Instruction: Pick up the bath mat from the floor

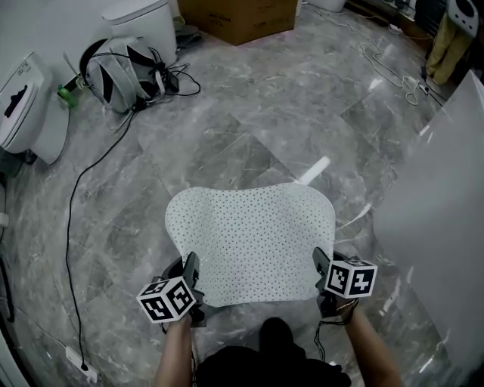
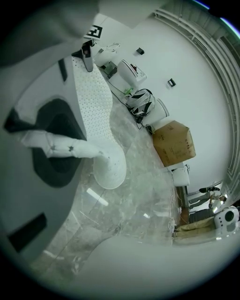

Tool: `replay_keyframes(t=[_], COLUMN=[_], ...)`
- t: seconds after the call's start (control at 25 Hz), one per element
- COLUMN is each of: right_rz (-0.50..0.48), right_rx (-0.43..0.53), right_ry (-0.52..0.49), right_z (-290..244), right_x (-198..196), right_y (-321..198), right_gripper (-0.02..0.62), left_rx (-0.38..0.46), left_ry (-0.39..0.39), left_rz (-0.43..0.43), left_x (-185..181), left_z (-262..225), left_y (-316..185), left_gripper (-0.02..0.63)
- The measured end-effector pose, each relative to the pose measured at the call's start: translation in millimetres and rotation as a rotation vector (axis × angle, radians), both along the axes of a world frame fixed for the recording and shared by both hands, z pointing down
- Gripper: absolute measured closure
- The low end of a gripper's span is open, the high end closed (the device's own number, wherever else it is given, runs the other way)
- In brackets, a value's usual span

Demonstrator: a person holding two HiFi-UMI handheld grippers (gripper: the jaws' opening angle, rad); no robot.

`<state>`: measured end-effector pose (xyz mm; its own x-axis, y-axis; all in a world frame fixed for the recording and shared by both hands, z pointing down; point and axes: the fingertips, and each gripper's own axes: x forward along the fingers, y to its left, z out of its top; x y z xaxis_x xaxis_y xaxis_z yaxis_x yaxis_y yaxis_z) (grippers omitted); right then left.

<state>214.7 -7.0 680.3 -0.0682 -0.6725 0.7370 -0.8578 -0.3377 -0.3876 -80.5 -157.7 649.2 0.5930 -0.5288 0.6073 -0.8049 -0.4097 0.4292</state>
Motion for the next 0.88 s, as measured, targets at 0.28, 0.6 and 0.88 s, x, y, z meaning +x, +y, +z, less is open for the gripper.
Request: replay_keyframes(t=[0.28,0.6,0.88], right_rz=[-0.008,0.057,0.053], right_rx=[-0.092,-0.157,-0.156], right_ry=[-0.011,-0.111,-0.145], right_z=[-70.0,-227.3,-378.1], right_x=[-7.2,-25.5,-41.2], right_y=[8.2,39.1,51.7], right_gripper=[0.574,0.574,0.574], left_rx=[-0.052,-0.128,-0.158], left_ry=[-0.055,-0.075,-0.084], left_rz=[0.039,0.030,0.014], left_x=[14.9,5.1,-2.4], left_z=[-74.5,-228.9,-369.3], left_y=[27.9,57.7,68.1], left_gripper=[0.584,0.584,0.584])
